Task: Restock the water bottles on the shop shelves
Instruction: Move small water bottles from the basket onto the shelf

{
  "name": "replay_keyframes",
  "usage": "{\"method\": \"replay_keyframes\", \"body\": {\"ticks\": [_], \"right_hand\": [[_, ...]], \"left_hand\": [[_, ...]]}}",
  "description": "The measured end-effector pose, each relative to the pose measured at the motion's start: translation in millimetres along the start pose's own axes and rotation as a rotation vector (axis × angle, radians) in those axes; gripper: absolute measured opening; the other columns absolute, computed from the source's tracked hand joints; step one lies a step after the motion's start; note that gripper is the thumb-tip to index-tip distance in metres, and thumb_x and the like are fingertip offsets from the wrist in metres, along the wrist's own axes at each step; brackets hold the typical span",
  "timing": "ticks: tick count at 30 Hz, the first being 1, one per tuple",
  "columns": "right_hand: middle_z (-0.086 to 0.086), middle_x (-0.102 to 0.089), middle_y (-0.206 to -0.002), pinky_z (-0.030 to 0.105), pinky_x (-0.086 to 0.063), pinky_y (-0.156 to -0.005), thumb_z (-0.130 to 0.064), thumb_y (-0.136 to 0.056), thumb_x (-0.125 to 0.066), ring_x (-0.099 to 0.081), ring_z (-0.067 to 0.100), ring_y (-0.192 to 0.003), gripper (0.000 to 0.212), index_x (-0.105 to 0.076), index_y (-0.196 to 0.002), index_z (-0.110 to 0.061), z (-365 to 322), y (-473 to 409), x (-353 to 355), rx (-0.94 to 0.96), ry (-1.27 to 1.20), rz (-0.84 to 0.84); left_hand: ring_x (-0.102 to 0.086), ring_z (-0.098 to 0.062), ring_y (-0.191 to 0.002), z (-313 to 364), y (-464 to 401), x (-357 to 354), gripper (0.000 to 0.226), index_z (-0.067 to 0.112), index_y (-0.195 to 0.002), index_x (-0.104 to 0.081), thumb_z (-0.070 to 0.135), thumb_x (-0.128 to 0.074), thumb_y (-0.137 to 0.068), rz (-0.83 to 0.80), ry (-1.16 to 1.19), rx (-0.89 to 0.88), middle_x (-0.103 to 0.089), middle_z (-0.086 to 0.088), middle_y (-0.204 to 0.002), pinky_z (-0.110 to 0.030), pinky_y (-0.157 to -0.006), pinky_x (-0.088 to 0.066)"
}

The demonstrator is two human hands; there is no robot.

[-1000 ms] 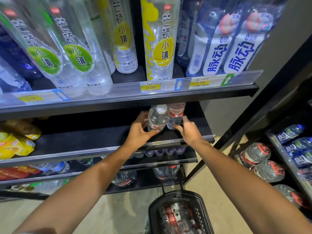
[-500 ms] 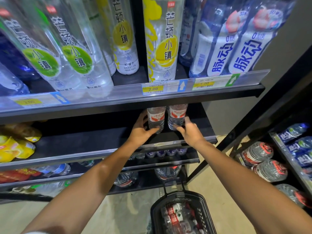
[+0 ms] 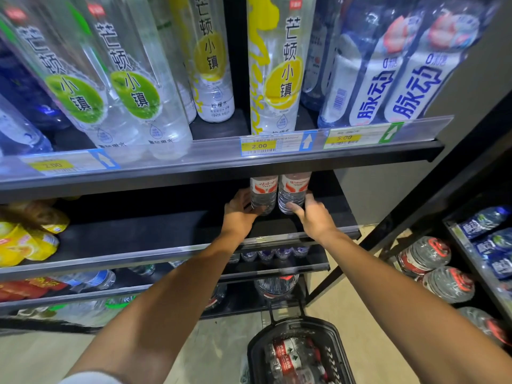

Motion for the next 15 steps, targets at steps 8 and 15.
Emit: {"method": "replay_keyframes", "body": {"ticks": [8,15], "right_hand": [[0.02,-0.056,-0.139,0.048,-0.044,-0.107,-0.053,-0.101,-0.052,-0.053,0.038,-0.127,0.058,-0.047,-0.141,-0.01,-5.7,-11.7,-1.3,-0.051,-0.035,-0.071],[0.014,-0.042,-0.159,0.043,-0.036,-0.115,-0.057,-0.092,-0.066,-0.04,0.034,-0.145,0.092,-0.021,-0.161,-0.017,-5.7,25.0,12.0,0.042,-0.001,-0.047]], "left_hand": [[-0.059,-0.029,-0.13,-2.1,-12.5,-10.0,0.06,0.001,-0.135,-0.053,-0.005,-0.079,-0.081,-0.083,-0.041,0.05,-0.063,-0.017,-0.135,-0.037,-0.105,-0.052],[-0.044,-0.032,-0.141,13.5,11.8,5.0,0.089,0.02,-0.16,-0.024,0.042,-0.074,-0.089,-0.231,-0.571,0.01,-0.044,-0.015,-0.154,-0.038,-0.114,-0.04]]}}
Point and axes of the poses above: each hand's wrist, its own y-axis away from the middle knuckle, its own x-axis out of the back of the hand, z = x × y, the point moved 9 cm from there along -y, towards the middle knuckle
